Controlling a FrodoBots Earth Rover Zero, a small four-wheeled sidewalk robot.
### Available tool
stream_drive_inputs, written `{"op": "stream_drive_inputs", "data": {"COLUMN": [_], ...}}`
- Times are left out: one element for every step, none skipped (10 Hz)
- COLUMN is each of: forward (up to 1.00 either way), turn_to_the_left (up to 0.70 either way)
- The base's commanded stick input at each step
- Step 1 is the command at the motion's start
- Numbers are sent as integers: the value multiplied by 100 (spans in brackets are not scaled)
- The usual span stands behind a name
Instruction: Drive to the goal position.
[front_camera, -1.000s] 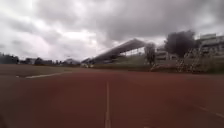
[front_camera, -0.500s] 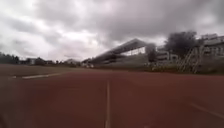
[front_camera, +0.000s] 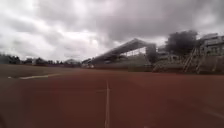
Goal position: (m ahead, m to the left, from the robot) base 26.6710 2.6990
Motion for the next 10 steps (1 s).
{"op": "stream_drive_inputs", "data": {"forward": [70, 70, 70, 70, 70, 70, 70, 70, 70, 70], "turn_to_the_left": [0, 0, 0, 0, 0, 0, 0, 0, 0, 0]}}
